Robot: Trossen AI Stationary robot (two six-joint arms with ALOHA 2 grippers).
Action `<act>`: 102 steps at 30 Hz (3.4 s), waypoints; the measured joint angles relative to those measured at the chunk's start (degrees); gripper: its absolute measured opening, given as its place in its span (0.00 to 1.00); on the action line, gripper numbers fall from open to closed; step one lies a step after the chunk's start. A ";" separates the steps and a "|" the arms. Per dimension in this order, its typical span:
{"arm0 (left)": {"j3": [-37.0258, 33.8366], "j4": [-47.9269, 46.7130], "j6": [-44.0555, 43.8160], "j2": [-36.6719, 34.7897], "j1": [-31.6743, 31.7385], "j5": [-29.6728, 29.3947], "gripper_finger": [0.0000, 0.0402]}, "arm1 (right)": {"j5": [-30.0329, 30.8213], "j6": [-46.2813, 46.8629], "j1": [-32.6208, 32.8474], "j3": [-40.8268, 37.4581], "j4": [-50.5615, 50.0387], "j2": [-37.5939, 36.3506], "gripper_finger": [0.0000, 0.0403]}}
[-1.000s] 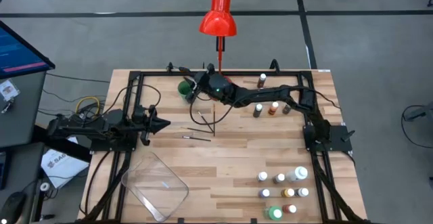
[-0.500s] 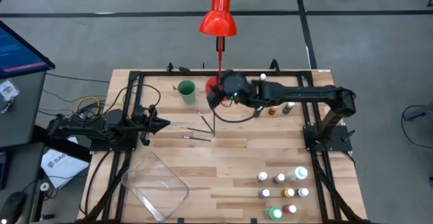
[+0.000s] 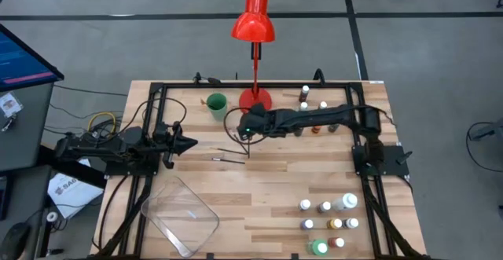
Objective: Pick & Place Paint Supplies
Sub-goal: Put the orange paint brush into the green cup
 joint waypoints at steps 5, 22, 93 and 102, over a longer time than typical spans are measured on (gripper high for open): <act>-0.01 0.06 0.00 0.00 -0.02 0.02 0.00 | -0.08 0.61 -1.49 0.03 2.70 3.97 0.62; -0.01 0.31 0.00 0.37 -0.02 0.20 0.00 | -1.79 0.51 -3.54 0.16 11.69 8.49 0.61; -0.01 1.14 0.00 1.16 -0.02 0.20 0.00 | 0.19 0.66 -0.99 -0.04 17.34 1.54 0.00; 0.00 1.16 0.00 1.16 -0.01 -0.02 0.00 | 6.01 -27.91 1.66 0.11 44.68 -2.46 0.00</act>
